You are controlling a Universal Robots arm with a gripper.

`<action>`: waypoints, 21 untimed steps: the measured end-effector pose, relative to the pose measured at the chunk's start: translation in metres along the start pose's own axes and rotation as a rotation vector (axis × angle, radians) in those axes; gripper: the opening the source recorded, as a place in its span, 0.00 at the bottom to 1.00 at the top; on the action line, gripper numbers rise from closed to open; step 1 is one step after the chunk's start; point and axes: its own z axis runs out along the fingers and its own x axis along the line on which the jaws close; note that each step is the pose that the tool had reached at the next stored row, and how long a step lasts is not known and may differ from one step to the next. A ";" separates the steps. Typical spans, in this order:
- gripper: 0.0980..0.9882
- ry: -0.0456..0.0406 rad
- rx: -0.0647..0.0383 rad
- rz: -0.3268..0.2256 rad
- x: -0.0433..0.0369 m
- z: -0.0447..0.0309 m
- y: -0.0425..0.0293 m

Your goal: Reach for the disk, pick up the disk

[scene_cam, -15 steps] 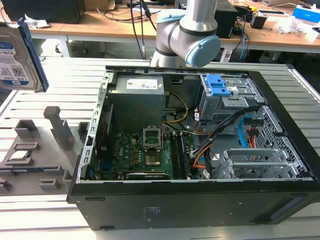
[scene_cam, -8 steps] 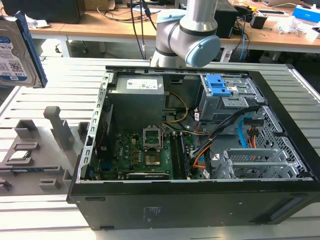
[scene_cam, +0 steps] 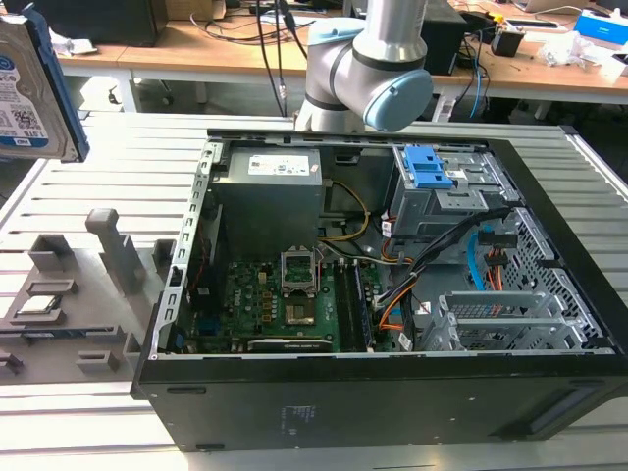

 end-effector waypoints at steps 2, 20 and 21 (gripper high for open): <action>0.30 0.0000 0.000 0.000 0.0000 -0.0032 -0.0001; 0.30 0.0001 0.000 0.000 0.0001 -0.0253 0.0002; 0.30 0.0000 0.000 0.000 0.0001 -0.0253 0.0002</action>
